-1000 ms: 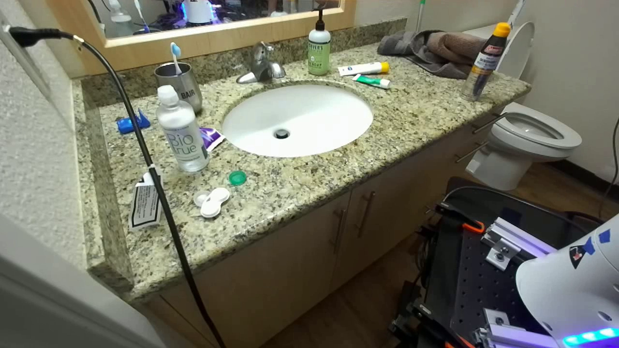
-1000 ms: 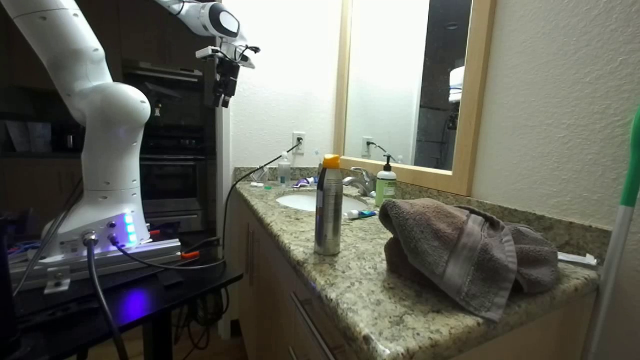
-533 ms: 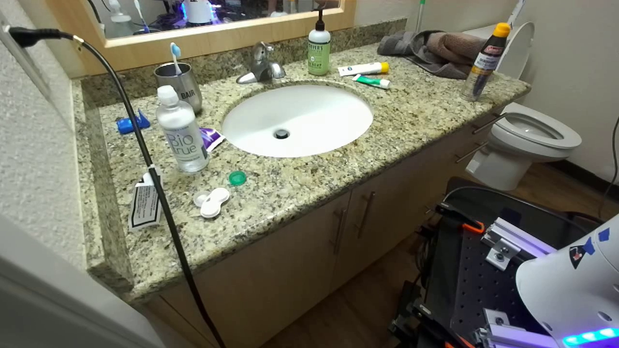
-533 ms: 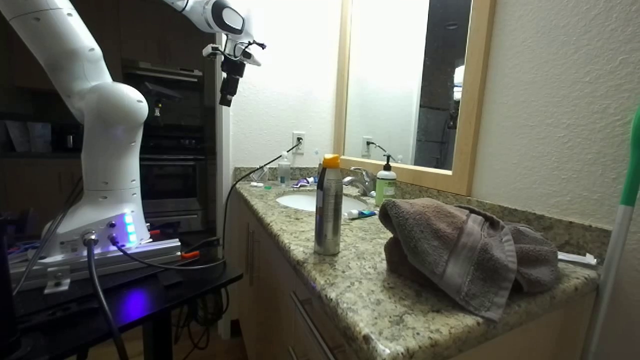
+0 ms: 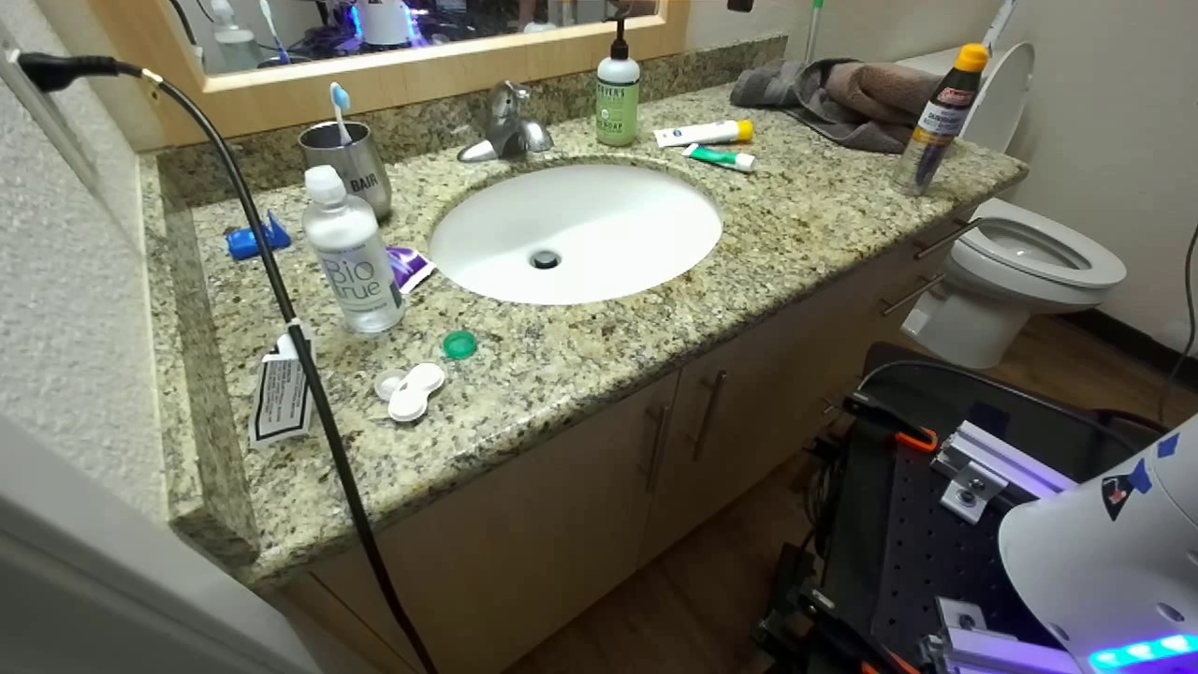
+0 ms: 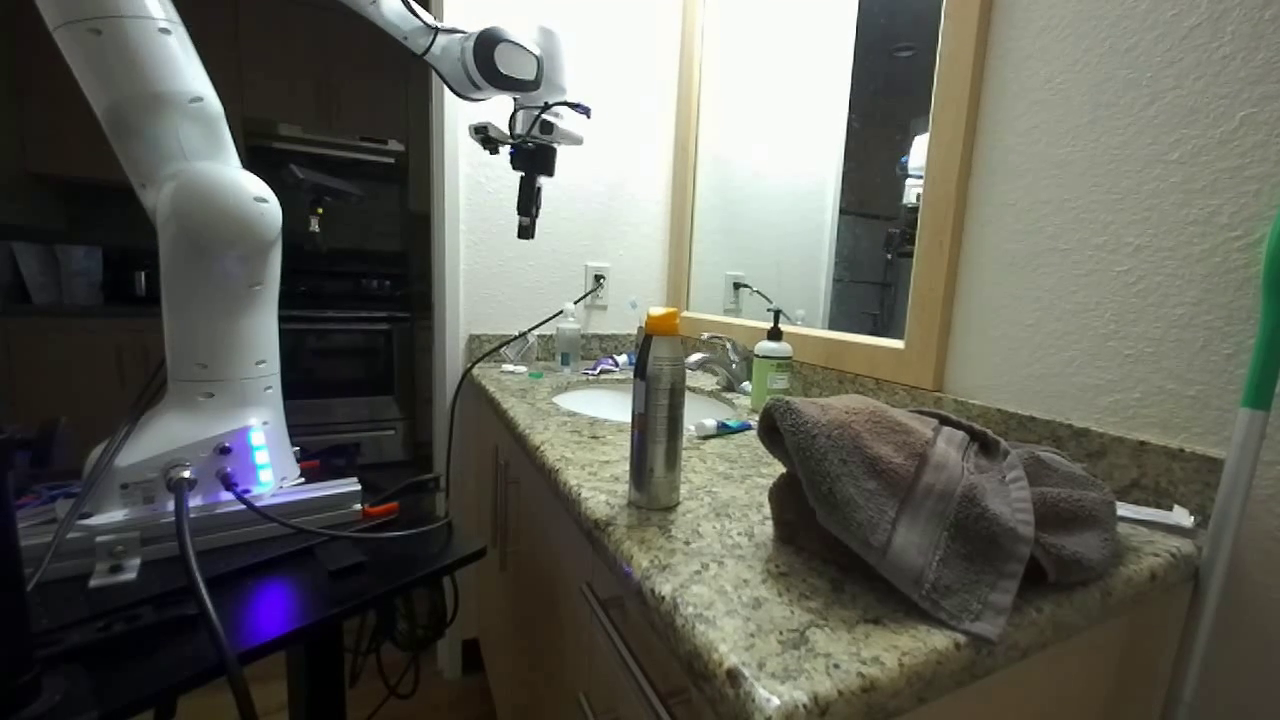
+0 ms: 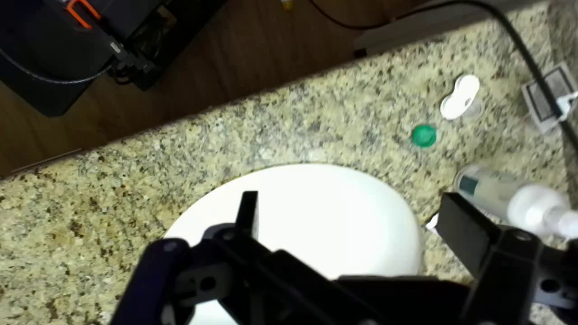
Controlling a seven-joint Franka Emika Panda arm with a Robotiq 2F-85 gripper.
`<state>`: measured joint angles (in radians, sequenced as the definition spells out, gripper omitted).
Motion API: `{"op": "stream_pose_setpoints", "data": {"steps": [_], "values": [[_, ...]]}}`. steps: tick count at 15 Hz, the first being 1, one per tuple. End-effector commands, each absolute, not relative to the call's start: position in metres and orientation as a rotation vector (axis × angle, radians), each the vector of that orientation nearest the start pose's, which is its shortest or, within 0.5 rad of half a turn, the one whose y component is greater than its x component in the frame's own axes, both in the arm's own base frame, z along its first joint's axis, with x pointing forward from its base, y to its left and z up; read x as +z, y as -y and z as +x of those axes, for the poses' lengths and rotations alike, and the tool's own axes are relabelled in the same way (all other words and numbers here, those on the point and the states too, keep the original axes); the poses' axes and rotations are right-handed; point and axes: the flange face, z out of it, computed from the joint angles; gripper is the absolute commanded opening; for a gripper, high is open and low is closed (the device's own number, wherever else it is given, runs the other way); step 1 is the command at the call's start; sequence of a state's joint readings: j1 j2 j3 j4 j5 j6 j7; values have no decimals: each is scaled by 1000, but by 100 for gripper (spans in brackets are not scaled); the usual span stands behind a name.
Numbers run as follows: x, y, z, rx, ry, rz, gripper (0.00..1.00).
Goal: Move the tubes forward
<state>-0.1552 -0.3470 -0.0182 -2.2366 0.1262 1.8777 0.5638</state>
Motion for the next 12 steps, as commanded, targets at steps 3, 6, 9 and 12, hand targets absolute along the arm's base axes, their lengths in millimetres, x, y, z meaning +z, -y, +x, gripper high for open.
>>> {"op": "stream_pose_setpoints", "data": {"steps": [3, 6, 9, 12], "values": [[507, 117, 448, 31, -1378, -2667, 100], [511, 123, 449, 25, -1464, -2615, 100], [485, 142, 475, 12, -1696, -2534, 100], [471, 171, 499, -34, -1901, -2359, 100]]}}
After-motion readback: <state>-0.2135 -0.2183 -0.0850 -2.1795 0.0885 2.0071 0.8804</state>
